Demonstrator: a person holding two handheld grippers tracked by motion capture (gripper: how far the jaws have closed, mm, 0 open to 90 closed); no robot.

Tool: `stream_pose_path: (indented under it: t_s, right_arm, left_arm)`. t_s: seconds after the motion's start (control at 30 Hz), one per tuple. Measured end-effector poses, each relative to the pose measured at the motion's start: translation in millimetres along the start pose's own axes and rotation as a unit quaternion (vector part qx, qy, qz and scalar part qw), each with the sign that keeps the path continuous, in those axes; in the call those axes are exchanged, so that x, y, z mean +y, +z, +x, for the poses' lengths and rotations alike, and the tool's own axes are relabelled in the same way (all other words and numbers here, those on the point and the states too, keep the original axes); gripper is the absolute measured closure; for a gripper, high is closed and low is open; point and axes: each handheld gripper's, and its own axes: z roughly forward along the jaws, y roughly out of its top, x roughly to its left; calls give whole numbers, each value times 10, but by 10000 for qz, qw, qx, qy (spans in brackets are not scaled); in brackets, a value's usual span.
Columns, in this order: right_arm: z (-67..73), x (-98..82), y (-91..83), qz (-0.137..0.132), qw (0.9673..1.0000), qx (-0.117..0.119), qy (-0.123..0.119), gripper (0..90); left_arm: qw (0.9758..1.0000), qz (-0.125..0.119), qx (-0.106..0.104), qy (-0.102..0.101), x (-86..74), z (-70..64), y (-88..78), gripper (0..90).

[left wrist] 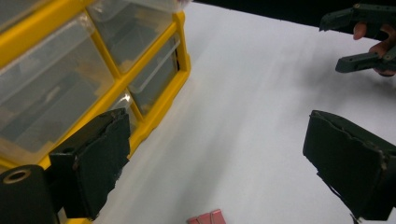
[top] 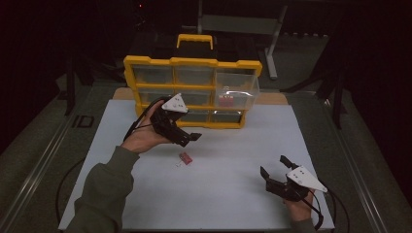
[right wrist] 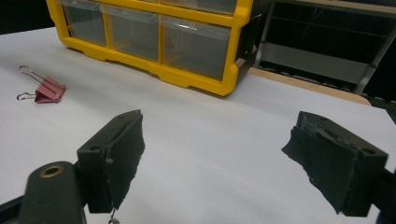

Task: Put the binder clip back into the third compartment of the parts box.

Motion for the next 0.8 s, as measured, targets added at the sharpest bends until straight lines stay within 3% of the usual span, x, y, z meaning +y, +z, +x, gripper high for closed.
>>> stream_pose_path:
  t_s: [0.8]
  right_arm:
    - [3, 0, 0, 10, 10000, -4, -4, 166]
  left_arm:
    - [9990, 263, -4, -360, -442, 43, 157, 76]
